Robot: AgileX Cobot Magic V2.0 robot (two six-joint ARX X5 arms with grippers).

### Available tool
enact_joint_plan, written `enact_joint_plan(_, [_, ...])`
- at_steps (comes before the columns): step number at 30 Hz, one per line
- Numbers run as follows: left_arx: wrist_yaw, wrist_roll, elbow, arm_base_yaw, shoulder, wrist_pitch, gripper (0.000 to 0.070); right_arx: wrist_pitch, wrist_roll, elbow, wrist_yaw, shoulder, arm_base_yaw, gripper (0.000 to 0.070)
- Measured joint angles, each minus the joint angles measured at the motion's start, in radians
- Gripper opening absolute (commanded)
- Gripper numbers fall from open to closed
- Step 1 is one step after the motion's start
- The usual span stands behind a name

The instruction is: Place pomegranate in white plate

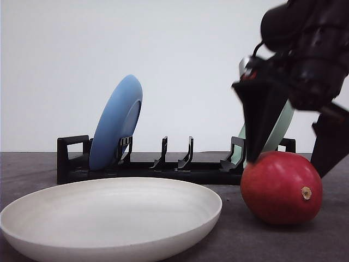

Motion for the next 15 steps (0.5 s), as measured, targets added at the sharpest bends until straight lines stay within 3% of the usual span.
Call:
enact_joint_plan(6, [0.0,0.0,0.0,0.0,0.0,-0.018,0.0627,0.019,0.001,0.0,-0.004,0.066,0.018,0.07])
enact_joint_plan(8, [0.0,0.0,0.0,0.0,0.0,-0.019,0.0627,0.019,0.001,0.0,-0.004,0.074,0.022,0.0666])
enact_joint_plan(12, [0.0,0.0,0.0,0.0,0.0,-0.019,0.0627,0.016,0.001,0.0,-0.008,0.076,0.024,0.0531])
enact_joint_plan(15, [0.0,0.0,0.0,0.0,0.0,-0.019,0.0627,0.0,0.006,0.003,-0.009,0.076,0.025,0.0524])
